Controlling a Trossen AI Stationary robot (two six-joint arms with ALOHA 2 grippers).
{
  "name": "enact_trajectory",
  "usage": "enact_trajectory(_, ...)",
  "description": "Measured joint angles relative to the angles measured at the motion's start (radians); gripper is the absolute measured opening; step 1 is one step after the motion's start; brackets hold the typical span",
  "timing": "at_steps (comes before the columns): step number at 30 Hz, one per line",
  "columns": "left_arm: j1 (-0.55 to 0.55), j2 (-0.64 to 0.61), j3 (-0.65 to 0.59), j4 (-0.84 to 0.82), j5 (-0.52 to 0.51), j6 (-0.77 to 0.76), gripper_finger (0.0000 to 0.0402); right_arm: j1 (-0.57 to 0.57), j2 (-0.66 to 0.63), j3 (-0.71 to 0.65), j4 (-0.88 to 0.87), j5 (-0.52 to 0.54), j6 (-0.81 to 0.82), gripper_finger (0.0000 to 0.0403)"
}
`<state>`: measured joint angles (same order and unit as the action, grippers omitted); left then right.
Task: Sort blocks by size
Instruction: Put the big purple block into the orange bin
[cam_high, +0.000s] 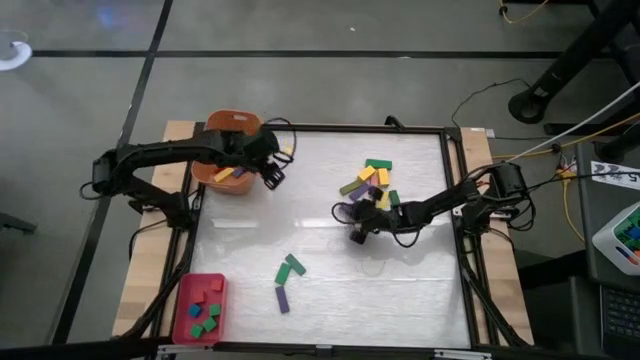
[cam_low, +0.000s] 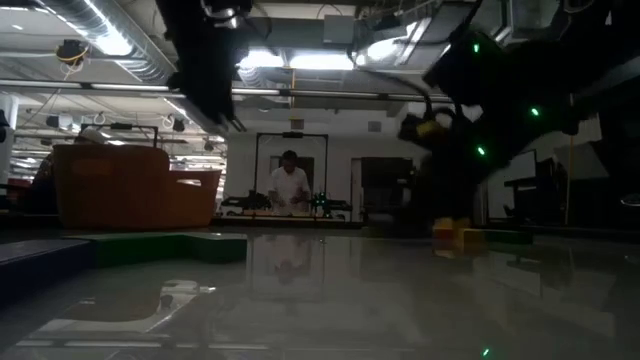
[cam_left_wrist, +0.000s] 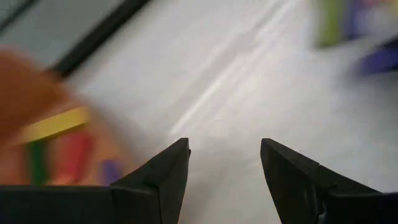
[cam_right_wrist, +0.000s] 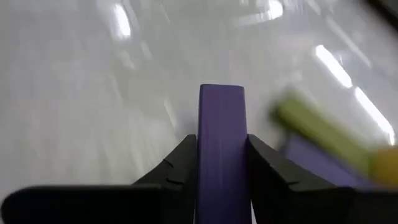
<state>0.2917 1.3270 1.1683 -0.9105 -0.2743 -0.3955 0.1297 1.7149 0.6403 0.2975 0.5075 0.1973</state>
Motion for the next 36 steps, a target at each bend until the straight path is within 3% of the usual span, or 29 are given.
enact_trajectory(5,-0.078,0.008,0.000,0.174,0.115,-0.068,0.0186,0.000,-0.001,0.072,0.073,-0.005,-0.185,0.0105)
enact_trajectory(11,-0.154,0.043,0.000,0.288,0.120,-0.169,0.0186,0.000,-0.001,0.206,0.075,-0.004,-0.447,0.0106)
enact_trajectory(19,-0.226,0.080,0.000,0.296,0.120,-0.250,0.0186,0.001,-0.003,0.342,0.065,-0.002,-0.699,0.0109)
enact_trajectory(30,-0.275,0.085,0.000,0.349,0.120,-0.252,0.0186,0.001,-0.003,0.396,0.078,-0.004,-0.829,0.0112)
enact_trajectory(36,-0.279,0.085,0.000,0.379,0.119,-0.218,0.0186,0.001,-0.003,0.396,0.087,-0.055,-0.842,0.0112)
